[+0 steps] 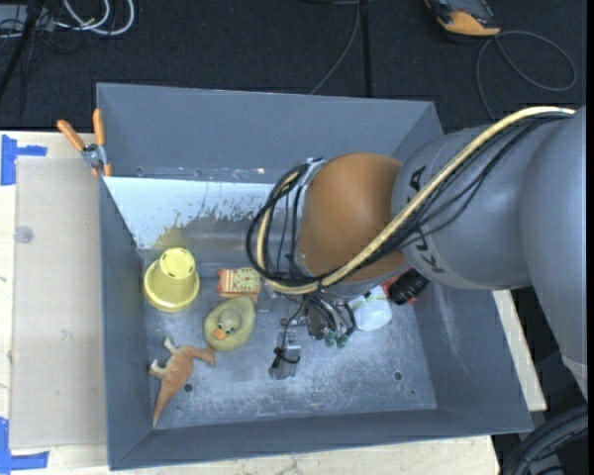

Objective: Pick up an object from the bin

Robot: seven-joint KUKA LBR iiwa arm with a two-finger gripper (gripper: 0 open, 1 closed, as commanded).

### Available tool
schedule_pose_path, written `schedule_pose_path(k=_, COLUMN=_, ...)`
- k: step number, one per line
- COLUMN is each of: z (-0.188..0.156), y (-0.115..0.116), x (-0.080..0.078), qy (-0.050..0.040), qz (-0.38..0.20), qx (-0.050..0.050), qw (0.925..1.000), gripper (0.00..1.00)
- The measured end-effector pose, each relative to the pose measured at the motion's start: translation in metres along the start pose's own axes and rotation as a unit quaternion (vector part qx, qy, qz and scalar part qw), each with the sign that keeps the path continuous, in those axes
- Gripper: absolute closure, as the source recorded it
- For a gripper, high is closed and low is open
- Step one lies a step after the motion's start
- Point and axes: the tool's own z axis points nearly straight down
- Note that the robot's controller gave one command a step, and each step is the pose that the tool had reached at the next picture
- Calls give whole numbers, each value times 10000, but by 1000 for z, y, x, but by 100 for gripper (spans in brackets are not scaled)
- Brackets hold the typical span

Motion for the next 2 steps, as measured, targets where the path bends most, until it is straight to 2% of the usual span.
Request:
schedule_pose_path(k=1, z=-4, y=-1, x=-2, qy=-37, qz=16, qx=-5, qw=10000, gripper=0)
schedule_pose_path(k=2, z=48, y=29, x=-39, qy=-55, qz=-282, qx=-8, qw=9996, gripper=0)
